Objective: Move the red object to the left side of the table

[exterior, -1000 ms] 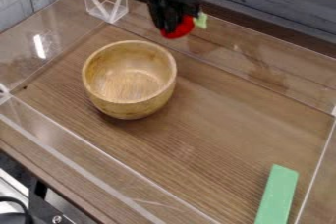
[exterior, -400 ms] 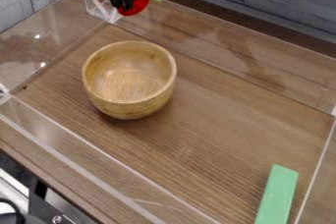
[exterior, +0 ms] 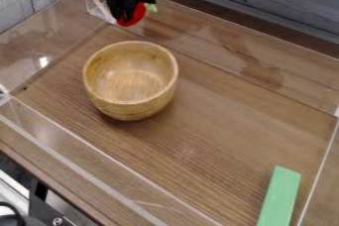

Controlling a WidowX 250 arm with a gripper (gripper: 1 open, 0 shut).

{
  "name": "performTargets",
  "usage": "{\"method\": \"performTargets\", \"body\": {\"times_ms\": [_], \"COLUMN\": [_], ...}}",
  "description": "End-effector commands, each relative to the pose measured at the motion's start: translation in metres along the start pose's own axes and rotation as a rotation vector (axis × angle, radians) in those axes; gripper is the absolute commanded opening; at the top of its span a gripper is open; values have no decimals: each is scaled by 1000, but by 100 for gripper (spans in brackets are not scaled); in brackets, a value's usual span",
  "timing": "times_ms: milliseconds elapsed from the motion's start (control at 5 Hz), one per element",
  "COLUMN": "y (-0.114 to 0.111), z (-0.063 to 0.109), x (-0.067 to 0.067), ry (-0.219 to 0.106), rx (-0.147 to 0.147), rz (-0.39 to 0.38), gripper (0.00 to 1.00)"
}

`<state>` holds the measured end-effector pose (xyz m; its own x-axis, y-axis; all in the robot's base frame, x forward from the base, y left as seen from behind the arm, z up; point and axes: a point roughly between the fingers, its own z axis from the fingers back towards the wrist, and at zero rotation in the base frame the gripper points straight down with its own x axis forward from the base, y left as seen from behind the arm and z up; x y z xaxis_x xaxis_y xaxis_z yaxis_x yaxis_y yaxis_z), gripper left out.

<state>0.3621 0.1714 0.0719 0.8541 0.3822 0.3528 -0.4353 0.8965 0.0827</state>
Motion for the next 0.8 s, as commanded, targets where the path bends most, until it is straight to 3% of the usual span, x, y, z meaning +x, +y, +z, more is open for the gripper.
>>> {"method": "performTargets", "body": {"times_ms": [0,200,600], "y": [8,16,9], "z": [5,-1,6], "x": [25,24,13], "ry": [-77,-72,-62], "rx": [-5,-22,-85], "rz": [-17,-34,-115], "gripper": [0,0,0]}}
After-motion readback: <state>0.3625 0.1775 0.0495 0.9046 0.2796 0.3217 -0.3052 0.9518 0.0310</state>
